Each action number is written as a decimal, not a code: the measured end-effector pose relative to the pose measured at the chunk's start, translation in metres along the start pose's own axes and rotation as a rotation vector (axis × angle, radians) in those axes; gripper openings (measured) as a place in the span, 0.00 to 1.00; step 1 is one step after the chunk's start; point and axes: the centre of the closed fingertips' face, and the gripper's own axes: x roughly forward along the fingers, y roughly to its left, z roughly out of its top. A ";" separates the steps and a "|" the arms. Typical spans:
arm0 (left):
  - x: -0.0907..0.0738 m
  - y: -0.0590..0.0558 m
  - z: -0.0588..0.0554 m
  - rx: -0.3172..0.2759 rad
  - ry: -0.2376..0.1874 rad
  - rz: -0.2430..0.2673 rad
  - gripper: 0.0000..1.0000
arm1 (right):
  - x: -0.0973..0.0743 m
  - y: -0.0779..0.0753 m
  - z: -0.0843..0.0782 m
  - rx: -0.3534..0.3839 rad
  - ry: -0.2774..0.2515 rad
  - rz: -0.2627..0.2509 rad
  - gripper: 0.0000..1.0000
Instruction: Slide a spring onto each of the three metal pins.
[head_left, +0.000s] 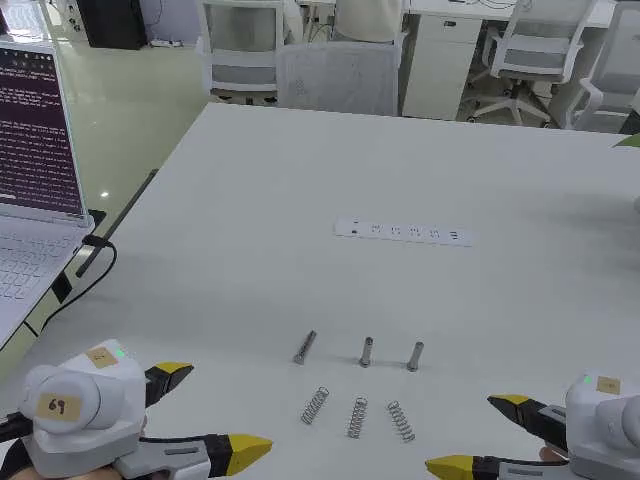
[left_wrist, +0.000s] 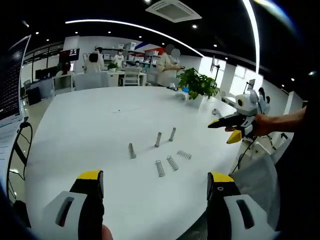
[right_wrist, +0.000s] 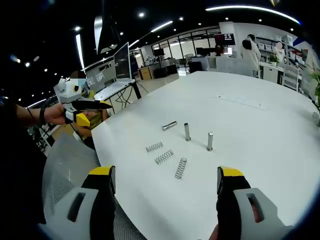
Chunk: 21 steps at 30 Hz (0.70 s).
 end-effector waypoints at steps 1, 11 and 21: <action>0.000 0.000 0.000 -0.003 0.000 0.000 0.80 | 0.000 0.000 0.000 0.000 0.002 0.000 0.80; 0.001 0.001 0.000 -0.010 0.000 0.001 0.80 | 0.002 0.001 -0.001 0.006 0.002 0.005 0.79; 0.001 0.003 0.002 -0.015 -0.005 0.004 0.79 | 0.001 -0.001 -0.002 0.010 0.000 0.003 0.79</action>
